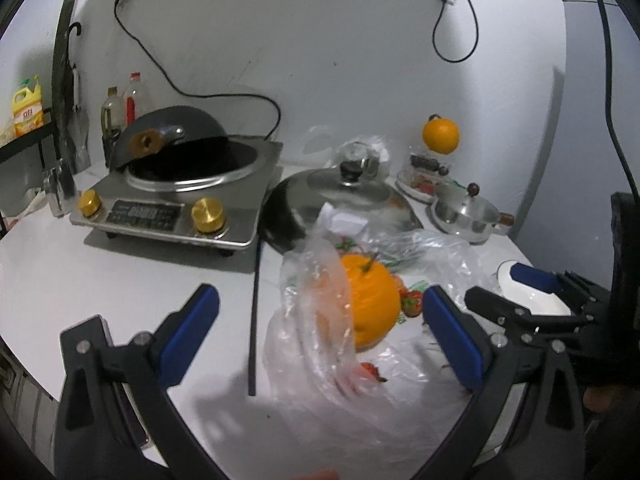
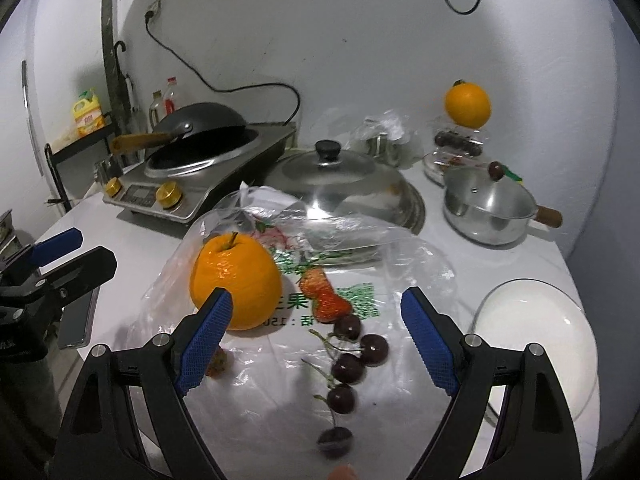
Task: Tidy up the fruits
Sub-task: 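Move the right gripper to the large orange in the plastic bag and close on it, then lift the orange with the right gripper and carry it over the white plate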
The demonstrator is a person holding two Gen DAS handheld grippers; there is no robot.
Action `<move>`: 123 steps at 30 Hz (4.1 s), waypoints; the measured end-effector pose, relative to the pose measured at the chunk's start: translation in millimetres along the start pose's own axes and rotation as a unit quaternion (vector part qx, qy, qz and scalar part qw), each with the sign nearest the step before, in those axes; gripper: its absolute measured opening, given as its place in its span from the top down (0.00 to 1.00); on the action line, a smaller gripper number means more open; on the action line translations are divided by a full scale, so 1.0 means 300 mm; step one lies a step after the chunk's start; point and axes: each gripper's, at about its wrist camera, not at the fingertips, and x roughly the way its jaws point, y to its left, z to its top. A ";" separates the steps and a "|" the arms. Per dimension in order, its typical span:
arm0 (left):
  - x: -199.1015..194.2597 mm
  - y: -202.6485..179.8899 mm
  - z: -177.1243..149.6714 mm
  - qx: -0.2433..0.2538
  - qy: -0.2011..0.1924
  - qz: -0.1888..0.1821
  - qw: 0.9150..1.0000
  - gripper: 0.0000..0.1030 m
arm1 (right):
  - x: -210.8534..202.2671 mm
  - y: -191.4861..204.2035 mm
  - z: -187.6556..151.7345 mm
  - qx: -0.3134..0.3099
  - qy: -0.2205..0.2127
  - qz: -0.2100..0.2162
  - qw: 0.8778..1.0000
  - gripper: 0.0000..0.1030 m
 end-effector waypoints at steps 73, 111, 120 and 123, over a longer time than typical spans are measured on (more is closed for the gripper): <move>0.155 0.192 -0.043 -0.044 0.046 0.030 0.998 0.01 | 0.314 0.134 0.067 -0.009 0.047 0.099 0.994 0.16; 0.030 -0.146 0.016 0.022 0.015 -0.007 1.000 0.01 | -0.051 -0.160 0.037 0.046 -0.039 0.047 0.997 0.17; 0.032 -0.242 0.021 0.038 0.016 -0.016 0.999 0.01 | -0.104 -0.270 0.008 0.062 -0.047 0.027 0.997 0.17; 0.039 -0.273 0.019 0.045 0.021 -0.016 0.999 0.01 | -0.119 -0.302 -0.003 0.067 -0.050 0.022 0.996 0.17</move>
